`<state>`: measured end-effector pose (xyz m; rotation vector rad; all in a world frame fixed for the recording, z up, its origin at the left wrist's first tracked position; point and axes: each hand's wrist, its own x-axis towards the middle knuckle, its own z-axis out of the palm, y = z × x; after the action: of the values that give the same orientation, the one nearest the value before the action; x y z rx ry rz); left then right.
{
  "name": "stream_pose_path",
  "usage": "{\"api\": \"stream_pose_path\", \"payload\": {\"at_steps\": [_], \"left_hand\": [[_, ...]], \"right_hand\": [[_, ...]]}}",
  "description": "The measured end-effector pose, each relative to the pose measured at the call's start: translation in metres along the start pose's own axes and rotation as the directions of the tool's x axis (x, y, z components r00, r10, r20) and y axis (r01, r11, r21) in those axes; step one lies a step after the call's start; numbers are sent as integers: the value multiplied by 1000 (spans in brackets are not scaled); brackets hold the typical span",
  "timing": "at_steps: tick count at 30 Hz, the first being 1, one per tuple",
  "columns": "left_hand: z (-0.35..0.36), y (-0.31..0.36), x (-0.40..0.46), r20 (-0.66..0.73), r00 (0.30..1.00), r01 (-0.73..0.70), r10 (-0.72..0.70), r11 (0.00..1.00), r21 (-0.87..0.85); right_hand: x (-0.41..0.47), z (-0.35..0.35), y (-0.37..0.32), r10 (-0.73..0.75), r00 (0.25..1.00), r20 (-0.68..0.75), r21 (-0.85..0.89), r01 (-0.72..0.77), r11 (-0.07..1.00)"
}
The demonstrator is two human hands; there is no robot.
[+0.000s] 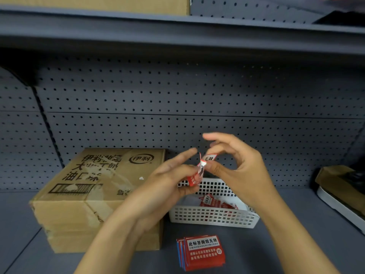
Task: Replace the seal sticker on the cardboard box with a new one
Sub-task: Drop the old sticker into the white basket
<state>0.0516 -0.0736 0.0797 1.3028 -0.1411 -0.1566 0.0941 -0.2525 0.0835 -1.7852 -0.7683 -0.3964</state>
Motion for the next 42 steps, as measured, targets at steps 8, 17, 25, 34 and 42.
{"api": "stream_pose_path", "payload": {"at_steps": [8,17,25,34,42], "left_hand": [[0,0,-1,18,996,87,-87,996,-13],[2,-1,2,-120,990,-20,78,907,421],[6,-21,32,-252,920,-79,299,772,630],[16,-64,86,-203,942,69,267,437,897],[23,-83,101,-173,959,76,222,388,918]], "right_hand": [[1,-3,-7,-25,971,238,-72,43,997],[-6,-6,11,152,987,60,-111,-145,983],[-9,-21,23,382,920,-87,102,-373,922],[-20,-51,57,388,887,-251,-52,-413,909],[-23,-67,63,397,889,-228,-38,-415,909]]}}
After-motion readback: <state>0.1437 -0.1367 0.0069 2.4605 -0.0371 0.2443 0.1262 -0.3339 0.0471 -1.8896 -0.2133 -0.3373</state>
